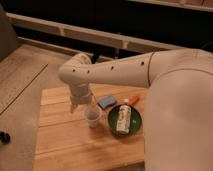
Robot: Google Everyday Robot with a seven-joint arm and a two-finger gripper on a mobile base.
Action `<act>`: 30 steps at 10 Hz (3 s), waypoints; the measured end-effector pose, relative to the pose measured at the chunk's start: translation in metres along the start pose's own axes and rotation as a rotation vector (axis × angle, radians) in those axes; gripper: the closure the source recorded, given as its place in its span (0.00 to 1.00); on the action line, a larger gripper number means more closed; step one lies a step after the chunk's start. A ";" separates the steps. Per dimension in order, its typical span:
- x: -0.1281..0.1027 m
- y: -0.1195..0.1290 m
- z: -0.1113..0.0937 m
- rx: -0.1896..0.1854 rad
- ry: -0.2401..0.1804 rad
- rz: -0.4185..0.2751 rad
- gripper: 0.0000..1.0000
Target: Place the white sponge in the ceramic cup
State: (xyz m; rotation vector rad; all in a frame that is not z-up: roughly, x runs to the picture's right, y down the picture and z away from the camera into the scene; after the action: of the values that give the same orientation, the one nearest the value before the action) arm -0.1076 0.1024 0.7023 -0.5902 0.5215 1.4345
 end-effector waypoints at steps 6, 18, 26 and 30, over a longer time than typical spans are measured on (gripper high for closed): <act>-0.042 -0.019 -0.003 0.066 -0.110 0.035 0.35; -0.106 -0.109 -0.015 0.208 -0.307 0.308 0.35; -0.155 -0.172 0.053 -0.004 -0.194 0.087 0.35; -0.165 -0.177 0.056 -0.013 -0.193 0.038 0.35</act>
State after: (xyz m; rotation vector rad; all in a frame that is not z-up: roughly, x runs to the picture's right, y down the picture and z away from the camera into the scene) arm 0.0553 0.0074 0.8631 -0.4481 0.3726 1.5135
